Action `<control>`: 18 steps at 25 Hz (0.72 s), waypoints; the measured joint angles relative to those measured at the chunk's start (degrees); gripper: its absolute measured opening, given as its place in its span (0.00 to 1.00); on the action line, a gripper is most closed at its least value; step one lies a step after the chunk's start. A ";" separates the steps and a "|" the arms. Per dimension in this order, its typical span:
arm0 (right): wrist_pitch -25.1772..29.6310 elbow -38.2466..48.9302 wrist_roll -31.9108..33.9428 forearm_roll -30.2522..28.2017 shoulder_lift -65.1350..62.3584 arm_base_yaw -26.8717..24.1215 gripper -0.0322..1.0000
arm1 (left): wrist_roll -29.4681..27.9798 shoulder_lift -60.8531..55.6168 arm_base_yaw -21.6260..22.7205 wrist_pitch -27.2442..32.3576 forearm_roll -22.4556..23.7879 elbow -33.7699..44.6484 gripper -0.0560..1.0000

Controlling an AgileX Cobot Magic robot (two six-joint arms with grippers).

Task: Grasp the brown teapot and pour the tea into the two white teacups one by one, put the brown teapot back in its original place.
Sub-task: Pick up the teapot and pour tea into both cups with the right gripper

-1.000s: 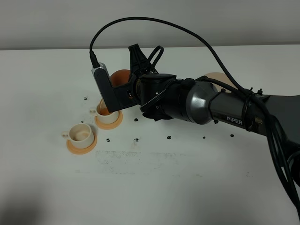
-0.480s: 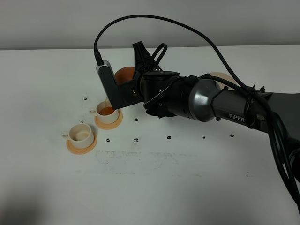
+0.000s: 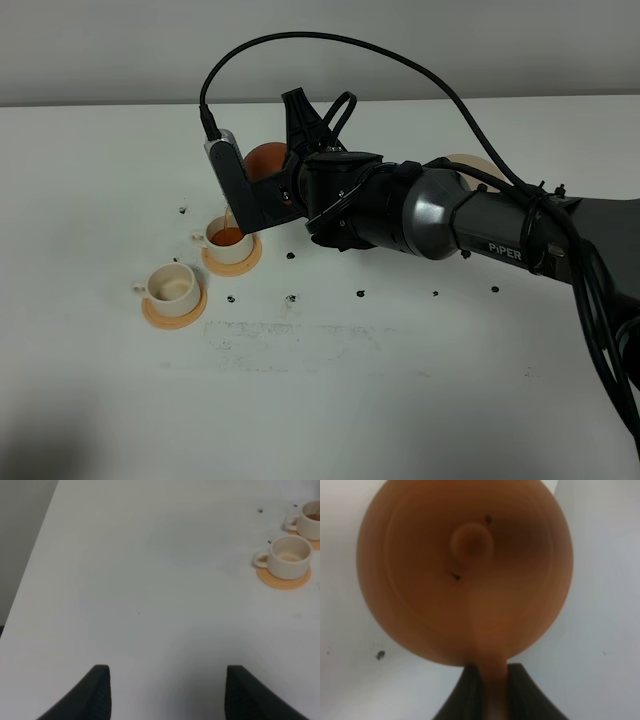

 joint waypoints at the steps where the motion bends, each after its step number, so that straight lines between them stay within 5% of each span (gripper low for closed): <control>1: 0.00 0.00 0.00 0.00 0.00 0.00 0.12 | 0.00 0.00 0.00 0.00 0.00 0.00 0.53; 18: -0.24 0.00 -1.32 -0.11 1.45 0.00 0.12 | -0.06 0.00 0.00 0.00 -0.16 0.00 0.53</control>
